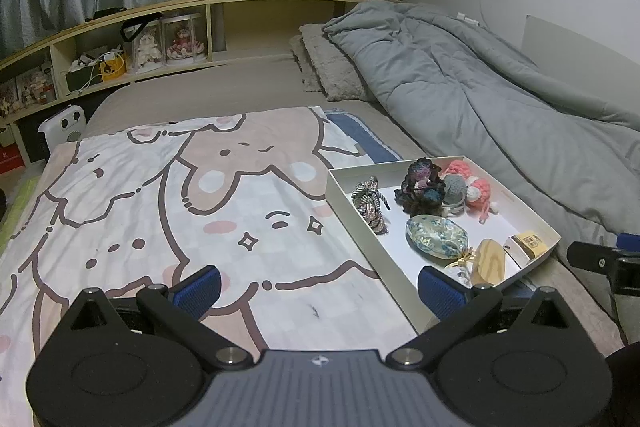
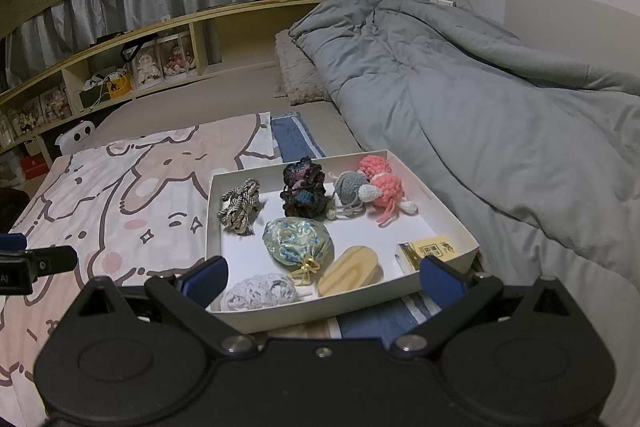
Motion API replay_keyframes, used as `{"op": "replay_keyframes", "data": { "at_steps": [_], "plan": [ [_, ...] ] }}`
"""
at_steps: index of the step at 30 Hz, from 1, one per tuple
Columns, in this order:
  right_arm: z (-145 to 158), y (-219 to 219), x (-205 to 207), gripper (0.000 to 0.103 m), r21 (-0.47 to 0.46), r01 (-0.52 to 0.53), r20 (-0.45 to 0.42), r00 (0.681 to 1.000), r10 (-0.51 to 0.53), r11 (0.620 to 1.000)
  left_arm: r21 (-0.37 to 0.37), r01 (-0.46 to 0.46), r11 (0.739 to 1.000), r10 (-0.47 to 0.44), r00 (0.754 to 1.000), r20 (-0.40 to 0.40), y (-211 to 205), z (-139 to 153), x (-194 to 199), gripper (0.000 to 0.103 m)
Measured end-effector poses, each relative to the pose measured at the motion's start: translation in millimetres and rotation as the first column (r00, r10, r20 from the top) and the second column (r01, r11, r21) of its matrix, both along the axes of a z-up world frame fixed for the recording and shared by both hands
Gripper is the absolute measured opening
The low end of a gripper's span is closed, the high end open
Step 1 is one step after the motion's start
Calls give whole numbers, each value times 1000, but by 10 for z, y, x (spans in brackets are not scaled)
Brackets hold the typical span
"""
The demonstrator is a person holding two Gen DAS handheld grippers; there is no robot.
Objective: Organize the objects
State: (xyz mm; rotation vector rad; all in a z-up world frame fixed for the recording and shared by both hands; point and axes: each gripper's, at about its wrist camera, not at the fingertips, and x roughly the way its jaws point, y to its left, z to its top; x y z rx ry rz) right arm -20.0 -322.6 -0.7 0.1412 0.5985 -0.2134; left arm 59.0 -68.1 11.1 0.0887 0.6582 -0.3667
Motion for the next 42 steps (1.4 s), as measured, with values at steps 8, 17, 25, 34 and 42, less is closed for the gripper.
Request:
{"op": "replay_keyframes", "data": {
  "at_steps": [8,17,25,34,42],
  "plan": [
    [1,5,-1,103,-10,0,-1,1000,0,1000,-2,-5,1000,5,1000,-3,19,3,-2,103],
    [1,7,-2,103,-13,0,-3,1000,-1,1000,3,-10,1000,10,1000,-5,20,-3,1,103],
    [-3,5,-3,103,-8,2,-3,1000,-2,1000,4,-12,1000,12,1000,-4,14,-1,1,103],
    [-13,7,-15,103,-10,1,-3,1000,-1,1000,4,-14,1000,14,1000,-5,12,2,4,103],
    [-11,10,-10,103,-12,-1,-4,1000,1,1000,2,-15,1000,15,1000,-7,12,2,5,103]
  ]
}}
